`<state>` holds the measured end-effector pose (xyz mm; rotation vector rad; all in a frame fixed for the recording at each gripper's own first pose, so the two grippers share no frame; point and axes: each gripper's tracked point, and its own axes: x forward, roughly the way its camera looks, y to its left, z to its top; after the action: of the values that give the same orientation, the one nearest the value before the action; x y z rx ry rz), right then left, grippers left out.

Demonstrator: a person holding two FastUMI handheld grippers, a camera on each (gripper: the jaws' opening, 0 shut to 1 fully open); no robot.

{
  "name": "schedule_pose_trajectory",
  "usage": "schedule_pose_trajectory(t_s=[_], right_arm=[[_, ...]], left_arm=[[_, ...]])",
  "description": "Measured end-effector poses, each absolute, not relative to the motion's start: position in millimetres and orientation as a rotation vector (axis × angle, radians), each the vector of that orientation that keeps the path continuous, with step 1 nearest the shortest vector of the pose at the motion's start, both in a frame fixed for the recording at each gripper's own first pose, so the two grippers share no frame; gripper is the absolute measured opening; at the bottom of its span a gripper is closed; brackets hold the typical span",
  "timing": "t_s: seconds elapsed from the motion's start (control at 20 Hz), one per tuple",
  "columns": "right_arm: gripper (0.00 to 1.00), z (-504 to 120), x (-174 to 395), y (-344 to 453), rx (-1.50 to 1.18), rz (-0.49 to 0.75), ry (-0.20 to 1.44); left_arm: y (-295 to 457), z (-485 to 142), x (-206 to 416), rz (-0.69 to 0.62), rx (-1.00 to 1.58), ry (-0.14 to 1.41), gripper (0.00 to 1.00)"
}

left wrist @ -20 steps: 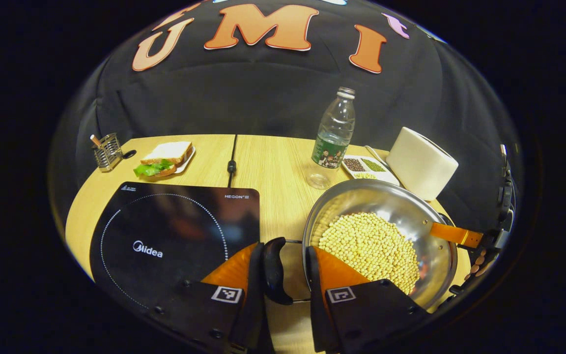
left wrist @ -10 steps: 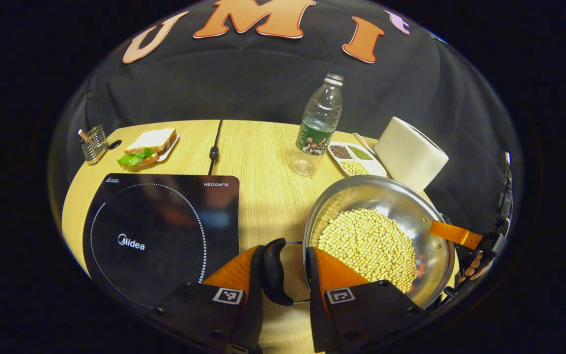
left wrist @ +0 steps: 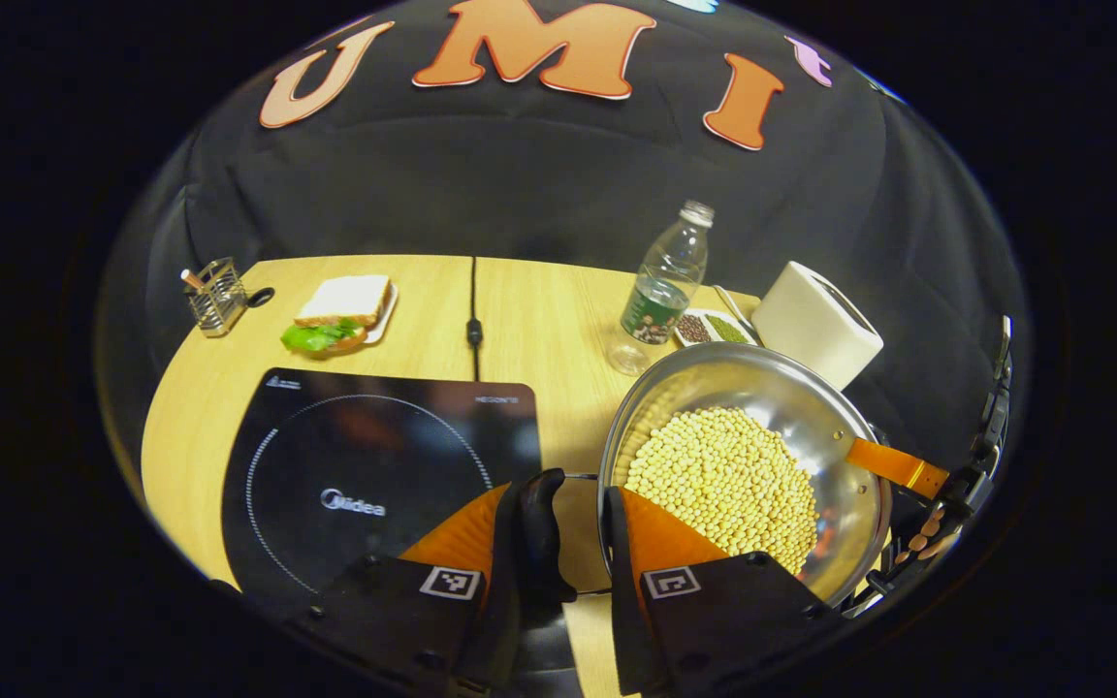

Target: First push the handle of the pot to place it horizontally, then grasp the pot with both hands and set it on the induction cooktop.

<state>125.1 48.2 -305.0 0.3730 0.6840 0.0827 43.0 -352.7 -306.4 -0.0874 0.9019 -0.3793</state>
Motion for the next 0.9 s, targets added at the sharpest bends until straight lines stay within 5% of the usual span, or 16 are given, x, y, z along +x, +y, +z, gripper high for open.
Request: schedule_pose_trajectory(t_s=[0.9], right_arm=[[0.34, -230.9, 123.0, 251.9, 0.344, 0.275, 0.647]], left_arm=[[-147.6, -238.5, 86.5, -0.205, -0.099, 0.819, 0.45]])
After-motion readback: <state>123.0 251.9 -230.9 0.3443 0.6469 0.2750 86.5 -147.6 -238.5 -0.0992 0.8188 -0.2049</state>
